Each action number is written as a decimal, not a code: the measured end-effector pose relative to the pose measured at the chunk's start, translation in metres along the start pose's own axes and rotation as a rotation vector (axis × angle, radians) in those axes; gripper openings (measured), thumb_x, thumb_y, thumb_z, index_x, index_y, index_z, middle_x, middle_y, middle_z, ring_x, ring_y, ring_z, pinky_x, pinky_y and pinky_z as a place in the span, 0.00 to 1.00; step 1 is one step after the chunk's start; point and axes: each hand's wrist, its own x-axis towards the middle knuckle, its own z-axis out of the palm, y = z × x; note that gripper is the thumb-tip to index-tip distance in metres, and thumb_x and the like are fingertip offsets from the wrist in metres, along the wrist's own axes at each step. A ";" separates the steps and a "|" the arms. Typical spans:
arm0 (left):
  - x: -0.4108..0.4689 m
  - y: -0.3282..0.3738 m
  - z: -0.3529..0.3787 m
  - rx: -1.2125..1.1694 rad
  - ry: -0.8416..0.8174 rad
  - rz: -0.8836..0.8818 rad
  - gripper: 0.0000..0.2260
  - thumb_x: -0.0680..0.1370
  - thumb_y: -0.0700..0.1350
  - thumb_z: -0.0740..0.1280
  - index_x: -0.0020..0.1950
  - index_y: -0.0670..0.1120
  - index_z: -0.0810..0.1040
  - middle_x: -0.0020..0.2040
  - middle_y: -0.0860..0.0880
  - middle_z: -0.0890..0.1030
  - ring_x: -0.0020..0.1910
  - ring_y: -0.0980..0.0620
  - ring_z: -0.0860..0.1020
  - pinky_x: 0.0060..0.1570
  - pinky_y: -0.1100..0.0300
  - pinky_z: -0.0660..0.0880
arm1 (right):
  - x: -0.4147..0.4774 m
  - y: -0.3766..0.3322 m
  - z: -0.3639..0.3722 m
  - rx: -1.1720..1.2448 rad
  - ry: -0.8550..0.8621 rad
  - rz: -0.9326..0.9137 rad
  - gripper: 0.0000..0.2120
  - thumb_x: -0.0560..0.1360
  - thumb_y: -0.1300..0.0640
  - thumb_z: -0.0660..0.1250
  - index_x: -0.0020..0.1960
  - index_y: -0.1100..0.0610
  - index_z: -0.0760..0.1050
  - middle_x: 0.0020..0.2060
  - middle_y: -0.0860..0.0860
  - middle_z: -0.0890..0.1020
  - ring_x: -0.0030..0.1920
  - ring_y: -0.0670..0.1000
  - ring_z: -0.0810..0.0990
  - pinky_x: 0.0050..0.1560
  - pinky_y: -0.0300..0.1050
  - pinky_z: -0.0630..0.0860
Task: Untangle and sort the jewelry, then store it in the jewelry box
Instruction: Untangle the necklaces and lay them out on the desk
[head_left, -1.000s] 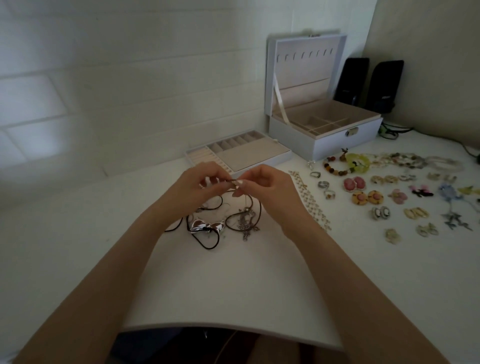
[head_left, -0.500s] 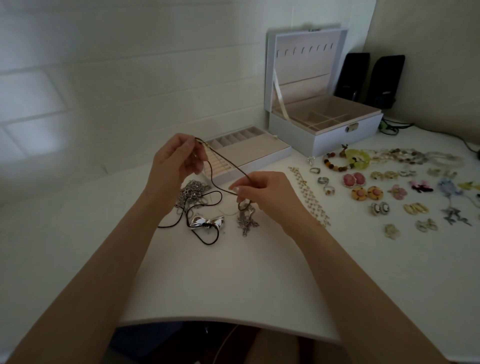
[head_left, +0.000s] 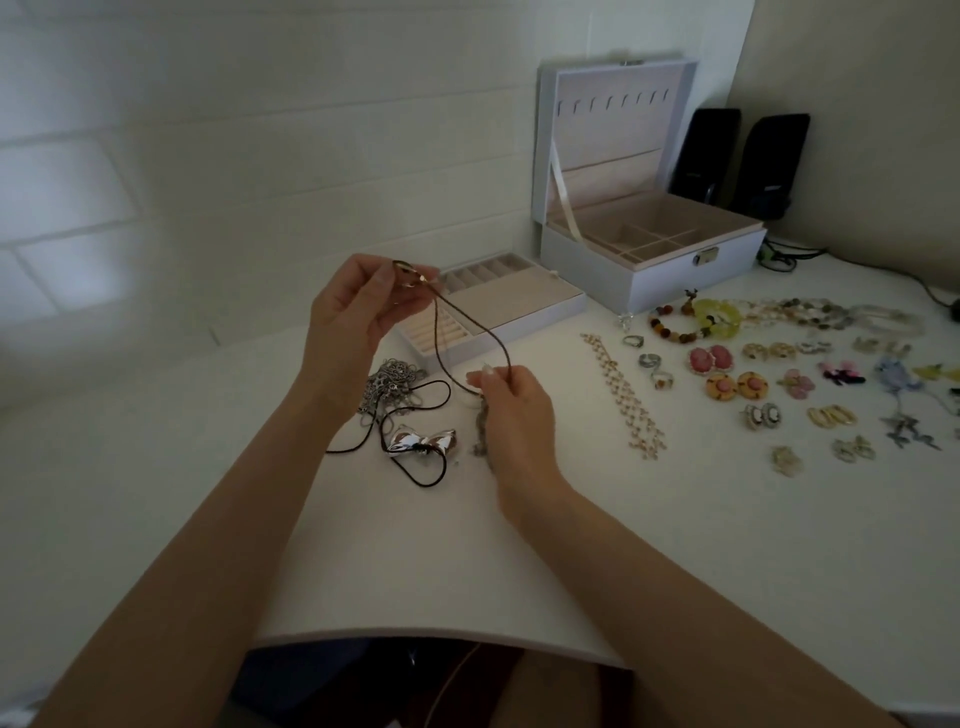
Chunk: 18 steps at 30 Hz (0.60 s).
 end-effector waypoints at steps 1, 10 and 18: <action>0.000 0.001 0.000 -0.003 0.000 0.004 0.10 0.82 0.39 0.54 0.46 0.43 0.73 0.48 0.47 0.84 0.51 0.45 0.81 0.54 0.57 0.76 | 0.000 0.001 0.008 0.036 -0.003 0.015 0.07 0.79 0.58 0.60 0.46 0.58 0.74 0.33 0.47 0.73 0.32 0.46 0.68 0.35 0.41 0.66; 0.001 -0.003 -0.007 0.055 0.124 0.007 0.07 0.80 0.39 0.59 0.46 0.43 0.75 0.46 0.48 0.83 0.48 0.51 0.81 0.54 0.56 0.76 | 0.011 -0.016 0.026 0.172 -0.122 -0.019 0.11 0.78 0.59 0.62 0.39 0.54 0.79 0.42 0.48 0.83 0.48 0.48 0.79 0.56 0.44 0.75; 0.003 -0.002 -0.008 0.003 0.251 -0.046 0.07 0.81 0.39 0.60 0.44 0.43 0.74 0.43 0.48 0.80 0.41 0.53 0.80 0.52 0.57 0.77 | 0.024 -0.029 -0.012 0.374 -0.259 -0.066 0.11 0.80 0.60 0.60 0.45 0.61 0.79 0.37 0.54 0.82 0.42 0.50 0.81 0.54 0.48 0.79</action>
